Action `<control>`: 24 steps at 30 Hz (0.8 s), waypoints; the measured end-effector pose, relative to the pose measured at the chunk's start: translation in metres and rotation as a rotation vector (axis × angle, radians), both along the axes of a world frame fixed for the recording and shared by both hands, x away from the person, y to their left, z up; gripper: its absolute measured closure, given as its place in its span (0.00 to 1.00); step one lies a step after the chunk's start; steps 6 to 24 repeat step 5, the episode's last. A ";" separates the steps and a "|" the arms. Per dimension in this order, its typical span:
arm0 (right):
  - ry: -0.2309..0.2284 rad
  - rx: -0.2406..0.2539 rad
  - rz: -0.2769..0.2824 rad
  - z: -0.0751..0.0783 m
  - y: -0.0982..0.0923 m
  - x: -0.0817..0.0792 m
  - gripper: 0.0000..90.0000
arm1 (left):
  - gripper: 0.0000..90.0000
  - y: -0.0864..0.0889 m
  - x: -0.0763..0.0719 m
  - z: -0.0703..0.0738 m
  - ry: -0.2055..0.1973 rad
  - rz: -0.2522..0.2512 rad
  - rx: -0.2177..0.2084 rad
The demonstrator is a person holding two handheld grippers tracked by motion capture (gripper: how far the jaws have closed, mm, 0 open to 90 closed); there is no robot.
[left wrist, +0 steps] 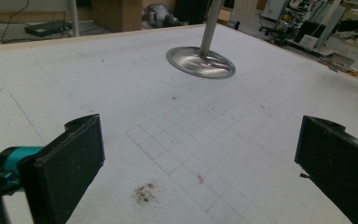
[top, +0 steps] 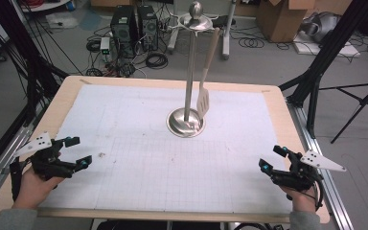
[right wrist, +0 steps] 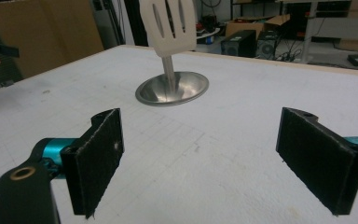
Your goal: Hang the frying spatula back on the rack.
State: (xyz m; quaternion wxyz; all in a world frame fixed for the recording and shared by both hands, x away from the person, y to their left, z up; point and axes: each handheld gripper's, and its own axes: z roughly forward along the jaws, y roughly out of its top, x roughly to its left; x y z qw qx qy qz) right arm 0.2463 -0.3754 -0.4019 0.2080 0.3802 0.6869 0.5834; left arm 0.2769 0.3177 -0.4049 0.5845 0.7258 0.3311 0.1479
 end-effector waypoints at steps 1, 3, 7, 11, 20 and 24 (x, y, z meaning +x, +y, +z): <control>0.001 0.000 -0.001 -0.001 -0.002 0.000 0.16 | 0.02 0.000 0.000 0.000 -0.001 0.000 0.002; 0.006 0.009 -0.007 -0.002 -0.003 -0.001 0.16 | 0.02 -0.001 0.000 0.000 0.002 0.000 0.001; 0.003 0.006 -0.007 -0.003 -0.004 -0.001 0.16 | 0.02 -0.001 0.000 0.000 0.003 0.001 0.006; 0.003 0.006 -0.007 -0.003 -0.004 -0.001 0.16 | 0.02 -0.001 0.000 0.000 0.003 0.001 0.006; 0.003 0.006 -0.007 -0.003 -0.004 -0.001 0.16 | 0.02 -0.001 0.000 0.000 0.003 0.001 0.006; 0.003 0.006 -0.007 -0.003 -0.004 -0.001 0.16 | 0.02 -0.001 0.000 0.000 0.003 0.001 0.006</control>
